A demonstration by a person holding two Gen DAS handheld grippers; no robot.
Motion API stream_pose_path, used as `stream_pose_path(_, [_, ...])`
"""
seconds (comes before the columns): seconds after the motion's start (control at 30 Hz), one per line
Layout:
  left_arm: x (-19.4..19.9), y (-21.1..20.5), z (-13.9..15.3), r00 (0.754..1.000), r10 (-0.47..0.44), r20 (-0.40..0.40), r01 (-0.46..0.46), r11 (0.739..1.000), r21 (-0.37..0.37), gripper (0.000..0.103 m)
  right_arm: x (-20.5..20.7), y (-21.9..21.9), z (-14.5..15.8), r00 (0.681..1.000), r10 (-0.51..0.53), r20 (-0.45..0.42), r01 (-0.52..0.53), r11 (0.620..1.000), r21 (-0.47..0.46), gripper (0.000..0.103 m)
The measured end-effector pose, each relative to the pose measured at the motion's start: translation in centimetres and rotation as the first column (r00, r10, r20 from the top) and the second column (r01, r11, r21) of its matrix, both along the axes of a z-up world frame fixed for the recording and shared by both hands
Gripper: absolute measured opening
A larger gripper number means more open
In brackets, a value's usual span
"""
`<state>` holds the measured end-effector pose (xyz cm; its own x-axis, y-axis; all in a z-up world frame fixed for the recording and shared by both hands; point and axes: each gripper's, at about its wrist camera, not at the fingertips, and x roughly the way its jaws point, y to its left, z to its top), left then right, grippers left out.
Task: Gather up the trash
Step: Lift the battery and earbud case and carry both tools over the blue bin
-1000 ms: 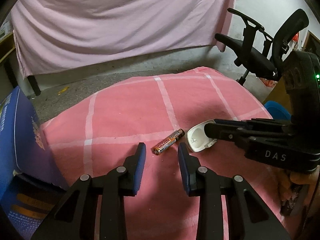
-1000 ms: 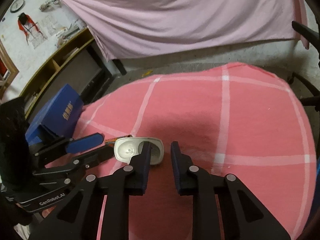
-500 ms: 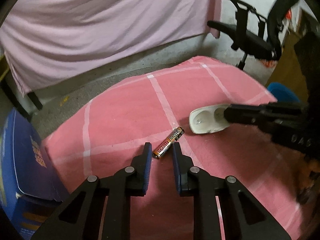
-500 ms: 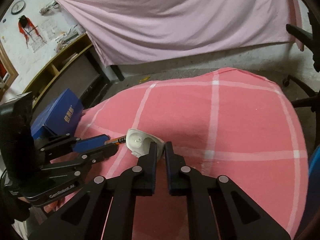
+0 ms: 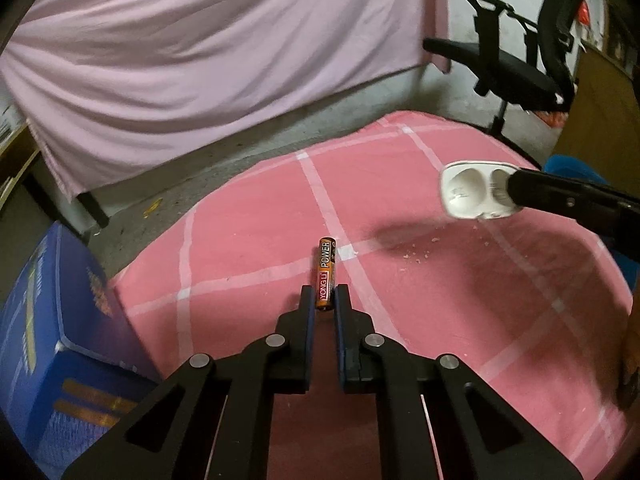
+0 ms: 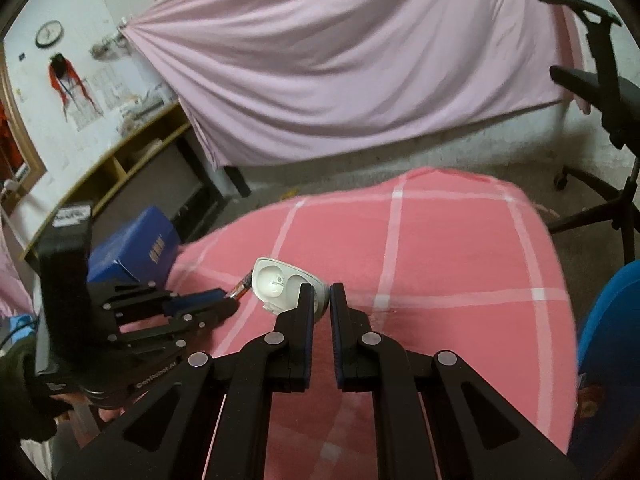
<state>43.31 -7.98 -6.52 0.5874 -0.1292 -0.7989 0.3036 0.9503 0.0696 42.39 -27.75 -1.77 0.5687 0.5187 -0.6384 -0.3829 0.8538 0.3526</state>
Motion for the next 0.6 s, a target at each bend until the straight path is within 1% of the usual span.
stream_pose_path(0.17, [-1.4, -0.4, 2.1, 0.996, 0.054, 0.072, -0.050, 0.998, -0.049, 0.007, -1.0, -1.4, 1.0, 0.998, -0.032, 0.061, 0.029, 0.998, 0.050, 0.006])
stream_pose_path(0.23, [-2.2, -0.5, 3.3, 0.991, 0.072, 0.114, -0.061, 0.993, -0.099, 0.007, -1.6, -2.1, 1.5, 0.994, -0.043, 0.096, 0.035, 0.996, 0.080, 0.006])
stream_pose_path(0.3, [-3.1, -0.9, 4.6, 0.983, 0.088, 0.164, -0.064, 0.987, -0.149, 0.007, -2.5, -2.6, 2.2, 0.987, -0.051, 0.153, 0.034, 0.994, 0.108, 0.006])
stream_pose_path(0.37, [-3.9, -1.4, 5.7, 0.973, 0.099, 0.206, -0.062, 0.982, -0.180, 0.007, -3.2, -2.9, 3.0, 0.977, -0.056, 0.203, 0.034, 0.993, 0.111, 0.006])
stream_pose_path(0.43, [-4.6, -1.9, 7.1, 0.962, 0.105, 0.254, -0.049, 0.975, -0.218, 0.007, -4.3, -3.3, 3.9, 0.960, -0.071, 0.270, 0.039, 0.992, 0.120, 0.006])
stream_pose_path(0.5, [-5.2, -2.6, 8.1, 0.948, 0.110, 0.298, -0.031, 0.966, -0.258, 0.007, -5.0, -3.6, 4.7, 0.944, -0.091, 0.316, 0.053, 0.990, 0.128, 0.006])
stream_pose_path(0.53, [-5.7, -2.9, 8.7, 0.939, 0.111, 0.324, -0.019, 0.961, -0.275, 0.007, -5.5, -4.0, 5.3, 0.931, -0.110, 0.347, 0.067, 0.989, 0.135, 0.006])
stream_pose_path(0.6, [-6.4, -3.8, 9.5, 0.924, 0.111, 0.366, 0.001, 0.957, -0.292, 0.007, -6.0, -4.8, 5.9, 0.913, -0.142, 0.384, 0.092, 0.985, 0.146, 0.006])
